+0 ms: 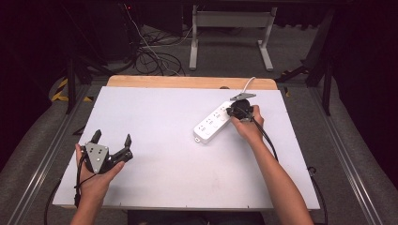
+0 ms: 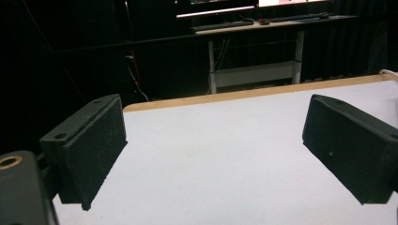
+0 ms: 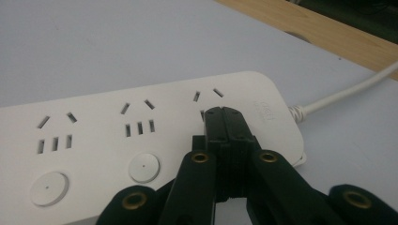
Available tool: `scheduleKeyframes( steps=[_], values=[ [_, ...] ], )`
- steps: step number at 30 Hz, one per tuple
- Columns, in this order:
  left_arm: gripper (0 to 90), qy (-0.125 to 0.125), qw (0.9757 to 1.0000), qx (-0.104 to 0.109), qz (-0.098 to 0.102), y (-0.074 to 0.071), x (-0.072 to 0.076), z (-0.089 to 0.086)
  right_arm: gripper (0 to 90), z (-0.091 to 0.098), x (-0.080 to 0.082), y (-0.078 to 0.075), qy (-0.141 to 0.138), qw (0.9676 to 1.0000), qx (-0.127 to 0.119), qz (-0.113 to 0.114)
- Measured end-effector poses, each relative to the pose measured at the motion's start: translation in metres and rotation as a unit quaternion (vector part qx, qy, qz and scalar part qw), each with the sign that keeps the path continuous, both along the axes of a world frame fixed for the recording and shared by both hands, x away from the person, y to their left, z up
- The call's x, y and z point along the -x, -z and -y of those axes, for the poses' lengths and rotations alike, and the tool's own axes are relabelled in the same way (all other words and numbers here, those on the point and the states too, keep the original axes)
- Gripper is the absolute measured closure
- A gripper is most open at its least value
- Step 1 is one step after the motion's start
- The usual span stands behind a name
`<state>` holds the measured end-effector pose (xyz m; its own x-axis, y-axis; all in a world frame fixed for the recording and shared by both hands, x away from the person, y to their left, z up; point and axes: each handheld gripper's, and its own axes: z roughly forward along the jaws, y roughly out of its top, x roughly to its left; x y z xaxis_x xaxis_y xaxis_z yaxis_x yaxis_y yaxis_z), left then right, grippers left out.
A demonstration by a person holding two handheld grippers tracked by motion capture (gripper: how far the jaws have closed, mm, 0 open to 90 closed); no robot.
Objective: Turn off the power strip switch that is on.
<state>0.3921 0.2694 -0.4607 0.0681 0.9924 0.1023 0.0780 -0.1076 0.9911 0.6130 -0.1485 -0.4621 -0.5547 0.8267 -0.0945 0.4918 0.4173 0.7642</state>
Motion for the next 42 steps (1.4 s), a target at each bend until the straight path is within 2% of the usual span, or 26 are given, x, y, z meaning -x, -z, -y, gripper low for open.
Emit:
scheduleKeyframes(
  steps=[8,10,22,27,29,33,42],
  values=[
    [7.2,0.002,1.0,0.001,-0.001,0.0,-0.001,0.001,90.0,-0.001,0.002,0.0,0.002,1.0,0.001,0.001],
    [7.2,0.003,1.0,0.002,0.001,0.0,-0.001,0.001,90.0,0.0,0.003,-0.002,0.001,1.0,-0.006,0.005],
    [7.2,0.004,1.0,0.001,0.0,0.0,-0.003,0.003,90.0,-0.001,0.005,-0.001,-0.002,1.0,0.0,0.009],
    [7.2,0.005,1.0,0.002,0.0,0.0,-0.003,0.002,90.0,0.003,0.004,-0.002,0.005,0.9998,-0.017,0.006],
    [7.2,0.005,1.0,0.003,0.0,0.0,-0.004,0.002,90.0,0.007,0.004,-0.005,0.008,0.9996,-0.02,0.018],
    [7.2,0.006,1.0,0.003,-0.002,0.001,-0.006,0.003,90.0,0.016,0.009,-0.021,0.011,0.9975,-0.05,0.05],
    [7.2,0.012,0.9999,0.004,-0.001,0.0,-0.01,0.007,90.0,0.035,0.028,-0.047,0.019,0.9915,-0.096,0.085]
  ],
)
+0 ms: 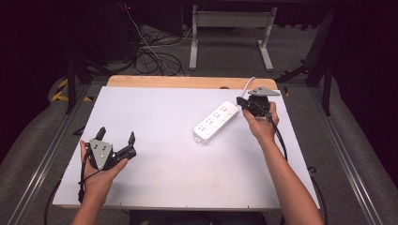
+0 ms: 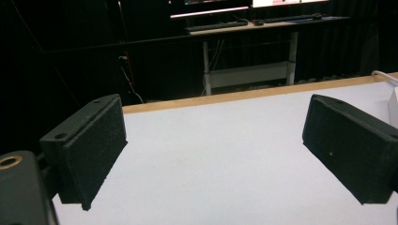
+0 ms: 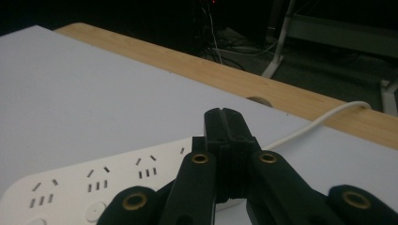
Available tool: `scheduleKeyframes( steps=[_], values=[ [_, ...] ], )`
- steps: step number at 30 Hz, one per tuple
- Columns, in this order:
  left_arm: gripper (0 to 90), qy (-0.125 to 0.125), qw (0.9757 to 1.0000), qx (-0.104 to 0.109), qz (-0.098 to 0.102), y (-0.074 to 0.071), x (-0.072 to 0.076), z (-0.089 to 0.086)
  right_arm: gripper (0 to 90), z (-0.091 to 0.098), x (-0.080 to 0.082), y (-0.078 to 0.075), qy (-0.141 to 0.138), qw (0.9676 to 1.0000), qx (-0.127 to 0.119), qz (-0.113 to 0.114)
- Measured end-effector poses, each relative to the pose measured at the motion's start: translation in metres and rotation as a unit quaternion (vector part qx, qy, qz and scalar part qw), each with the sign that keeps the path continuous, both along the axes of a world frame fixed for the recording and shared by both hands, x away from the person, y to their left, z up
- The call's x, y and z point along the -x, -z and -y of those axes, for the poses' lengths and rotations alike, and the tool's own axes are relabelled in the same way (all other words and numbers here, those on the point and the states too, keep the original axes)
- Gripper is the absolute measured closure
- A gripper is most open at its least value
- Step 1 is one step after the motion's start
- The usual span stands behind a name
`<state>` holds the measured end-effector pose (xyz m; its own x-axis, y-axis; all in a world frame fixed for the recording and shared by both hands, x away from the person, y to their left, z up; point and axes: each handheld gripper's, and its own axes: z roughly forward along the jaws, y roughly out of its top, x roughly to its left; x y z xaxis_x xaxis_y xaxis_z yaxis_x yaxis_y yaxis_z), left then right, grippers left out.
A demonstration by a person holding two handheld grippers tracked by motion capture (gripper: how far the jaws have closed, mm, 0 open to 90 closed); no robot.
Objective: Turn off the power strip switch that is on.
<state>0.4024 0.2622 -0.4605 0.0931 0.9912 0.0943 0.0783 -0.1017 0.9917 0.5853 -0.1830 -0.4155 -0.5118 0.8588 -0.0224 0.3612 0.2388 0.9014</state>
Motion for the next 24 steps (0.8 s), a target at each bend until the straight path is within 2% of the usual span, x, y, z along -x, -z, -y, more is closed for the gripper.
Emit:
scheduleKeyframes(
  steps=[5,8,15,19,21,24],
  values=[
    [7.2,0.003,1.0,0.001,0.001,0.0,-0.001,0.002,90.0,0.004,0.017,-0.013,-0.001,0.9993,-0.015,0.034],
    [7.2,0.004,1.0,0.001,0.003,-0.001,-0.002,0.002,90.0,0.01,0.033,-0.021,-0.007,0.9982,-0.022,0.056],
    [7.3,0.002,1.0,0.006,0.006,-0.003,-0.002,0.002,90.0,0.039,0.076,-0.03,-0.009,0.993,-0.073,0.092],
    [7.2,0.002,1.0,0.007,0.006,-0.003,-0.002,0.003,90.0,0.057,0.1,-0.027,-0.01,0.9896,-0.089,0.113],
    [7.2,0.002,1.0,0.008,0.005,-0.004,-0.002,0.003,90.0,0.063,0.11,-0.022,-0.009,0.9876,-0.102,0.119],
    [7.2,0.003,0.9999,0.009,0.007,-0.004,-0.002,0.003,90.0,0.069,0.123,-0.016,-0.01,0.986,-0.109,0.126]
  ],
)
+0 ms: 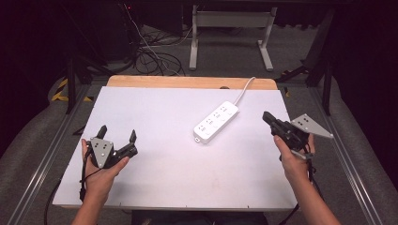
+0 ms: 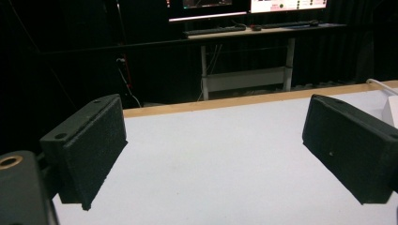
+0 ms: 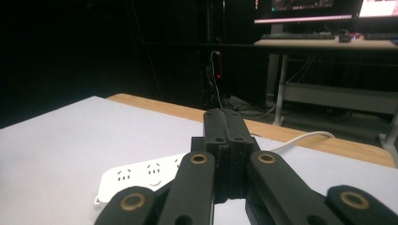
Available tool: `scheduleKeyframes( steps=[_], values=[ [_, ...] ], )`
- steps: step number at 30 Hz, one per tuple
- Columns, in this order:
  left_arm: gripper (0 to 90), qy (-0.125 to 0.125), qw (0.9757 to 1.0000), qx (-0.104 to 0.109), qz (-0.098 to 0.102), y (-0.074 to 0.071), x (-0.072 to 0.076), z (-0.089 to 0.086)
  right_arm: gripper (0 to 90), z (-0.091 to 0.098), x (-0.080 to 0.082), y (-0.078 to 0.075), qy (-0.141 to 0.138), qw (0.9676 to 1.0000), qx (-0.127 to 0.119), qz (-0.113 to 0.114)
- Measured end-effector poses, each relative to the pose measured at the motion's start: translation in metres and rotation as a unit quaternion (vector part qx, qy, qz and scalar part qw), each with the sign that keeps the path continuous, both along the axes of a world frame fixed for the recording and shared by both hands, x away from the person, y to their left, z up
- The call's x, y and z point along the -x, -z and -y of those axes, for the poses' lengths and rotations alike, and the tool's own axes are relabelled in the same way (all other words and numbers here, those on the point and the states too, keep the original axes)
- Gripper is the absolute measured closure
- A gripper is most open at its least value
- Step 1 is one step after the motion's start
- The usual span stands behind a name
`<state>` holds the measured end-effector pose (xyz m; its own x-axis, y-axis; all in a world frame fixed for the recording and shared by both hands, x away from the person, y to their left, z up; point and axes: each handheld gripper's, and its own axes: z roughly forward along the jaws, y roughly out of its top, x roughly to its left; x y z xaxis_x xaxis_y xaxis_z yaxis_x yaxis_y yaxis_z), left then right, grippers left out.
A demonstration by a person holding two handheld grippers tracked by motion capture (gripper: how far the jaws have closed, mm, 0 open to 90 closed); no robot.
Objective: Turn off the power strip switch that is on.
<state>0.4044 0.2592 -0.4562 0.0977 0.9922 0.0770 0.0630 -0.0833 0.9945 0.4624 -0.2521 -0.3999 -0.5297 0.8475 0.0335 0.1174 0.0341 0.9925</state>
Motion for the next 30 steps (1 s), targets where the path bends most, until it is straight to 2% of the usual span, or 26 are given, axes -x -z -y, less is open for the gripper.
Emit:
scheduleKeyframes(
  steps=[7,10,15,18,19,21,24,27,30],
  values=[
    [7.3,0.002,1.0,0.002,0.002,-0.001,-0.001,0.001,90.0,0.001,0.029,0.011,-0.008,0.9991,0.001,0.043],
    [7.3,0.007,1.0,0.003,0.001,-0.001,-0.002,0.003,90.0,-0.003,0.029,0.012,-0.007,0.9984,0.008,0.055],
    [7.2,0.006,1.0,0.003,0.0,0.0,-0.003,0.002,85.8,-0.003,0.026,0.017,-0.001,0.9988,0.008,0.049],
    [7.2,0.006,1.0,0.004,0.0,0.0,-0.002,0.002,72.2,-0.001,0.023,0.019,0.008,0.9985,0.009,0.054],
    [7.2,0.006,1.0,0.003,0.0,-0.001,-0.002,0.001,64.8,-0.001,0.022,0.019,0.01,0.9984,0.011,0.055],
    [7.2,0.006,1.0,0.003,-0.001,-0.001,-0.001,0.001,43.4,-0.002,0.019,0.021,0.013,0.9988,-0.004,0.048],
    [7.2,0.005,1.0,0.002,-0.001,0.0,-0.001,0.001,24.9,-0.004,0.015,0.024,0.025,0.9984,-0.004,0.05],
    [7.2,0.004,1.0,0.004,0.001,0.0,-0.001,0.0,13.6,-0.007,0.011,0.027,0.041,0.9978,0.012,0.052],
    [7.3,0.003,1.0,0.004,0.0,0.0,-0.001,0.0,10.5,-0.009,0.009,0.028,0.038,0.9978,0.017,0.051]
  ],
)
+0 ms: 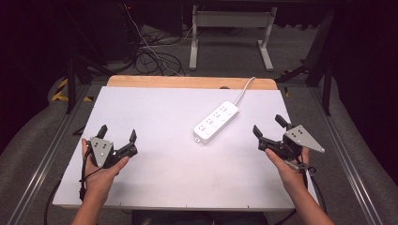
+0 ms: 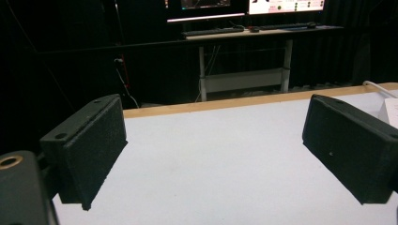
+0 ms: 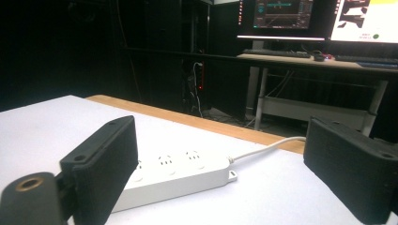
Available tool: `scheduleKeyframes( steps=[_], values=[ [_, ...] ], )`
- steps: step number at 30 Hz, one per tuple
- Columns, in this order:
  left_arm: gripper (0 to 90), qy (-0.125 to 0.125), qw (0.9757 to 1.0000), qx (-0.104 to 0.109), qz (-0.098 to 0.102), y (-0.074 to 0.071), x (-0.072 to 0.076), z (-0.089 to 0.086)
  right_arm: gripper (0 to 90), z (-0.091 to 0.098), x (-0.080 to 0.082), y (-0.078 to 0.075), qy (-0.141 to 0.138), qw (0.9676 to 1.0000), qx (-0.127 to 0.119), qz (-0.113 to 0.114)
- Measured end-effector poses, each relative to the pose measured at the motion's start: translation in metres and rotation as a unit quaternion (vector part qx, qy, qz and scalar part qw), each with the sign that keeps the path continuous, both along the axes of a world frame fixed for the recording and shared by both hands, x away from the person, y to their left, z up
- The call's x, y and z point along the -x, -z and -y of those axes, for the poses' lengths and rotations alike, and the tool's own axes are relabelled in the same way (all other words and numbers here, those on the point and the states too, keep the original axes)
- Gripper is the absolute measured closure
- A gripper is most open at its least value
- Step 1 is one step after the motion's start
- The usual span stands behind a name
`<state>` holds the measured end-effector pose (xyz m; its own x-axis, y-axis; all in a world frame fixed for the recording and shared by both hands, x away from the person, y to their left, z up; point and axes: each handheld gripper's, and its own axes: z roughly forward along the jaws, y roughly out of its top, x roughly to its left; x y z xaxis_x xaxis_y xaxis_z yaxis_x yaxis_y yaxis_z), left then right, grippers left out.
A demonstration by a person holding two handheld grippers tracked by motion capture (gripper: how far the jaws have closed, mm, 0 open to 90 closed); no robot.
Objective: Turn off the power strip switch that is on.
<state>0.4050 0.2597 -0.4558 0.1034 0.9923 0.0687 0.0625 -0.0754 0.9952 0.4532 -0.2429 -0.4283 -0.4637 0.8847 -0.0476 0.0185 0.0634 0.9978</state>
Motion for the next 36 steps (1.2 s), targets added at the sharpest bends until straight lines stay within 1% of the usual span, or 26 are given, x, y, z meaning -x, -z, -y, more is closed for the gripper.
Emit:
scheduleKeyframes(
  steps=[2,6,9,13,17,22,26,29,34,36],
  values=[
    [7.3,0.0,1.0,0.0,0.0,-0.0001,0.0001,-0.0001,8.8,-0.001,-0.0001,0.0001,-0.002,1.0,0.003,0.004],
    [7.3,0.0,1.0,0.0,0.0,0.0,-0.0002,0.0,8.7,-0.0013,-0.0005,0.0005,-0.003,1.0,0.007,0.006],
    [7.3,0.0,1.0,0.003,-0.001,0.0003,-0.0015,-0.0002,8.2,-0.0014,-0.0007,0.0016,-0.007,0.9999,0.007,0.003],
    [7.2,-0.001,1.0,0.005,-0.004,0.0007,-0.0054,0.0003,7.8,-0.0006,-0.0008,0.0035,-0.011,0.9998,0.013,0.004],
    [7.3,0.002,1.0,0.002,-0.004,0.0007,-0.0074,0.0026,7.4,0.0019,-0.0008,0.0045,-0.01,0.9999,0.011,0.006],
    [7.2,0.001,1.0,0.006,-0.004,0.0008,-0.0089,0.0031,5.1,0.0068,0.0016,0.0036,-0.009,0.9999,0.004,0.007],
    [7.2,0.002,1.0,0.007,-0.004,0.0007,-0.0087,0.0027,3.0,0.0076,0.0011,0.004,-0.004,1.0,0.004,0.004],
    [7.2,0.001,1.0,0.005,-0.003,0.0008,-0.0087,0.0021,1.6,0.0062,0.0002,0.0045,-0.008,0.9999,0.004,0.005],
    [7.2,0.0,1.0,0.006,-0.003,0.0009,-0.0052,0.0003,1.4,0.0023,-0.0014,0.0048,-0.01,0.9998,0.011,0.012],
    [7.3,-0.002,1.0,0.001,-0.003,0.0003,-0.0031,-0.0016,1.3,0.0012,-0.002,0.0046,-0.01,0.9998,0.012,0.014]
  ],
)
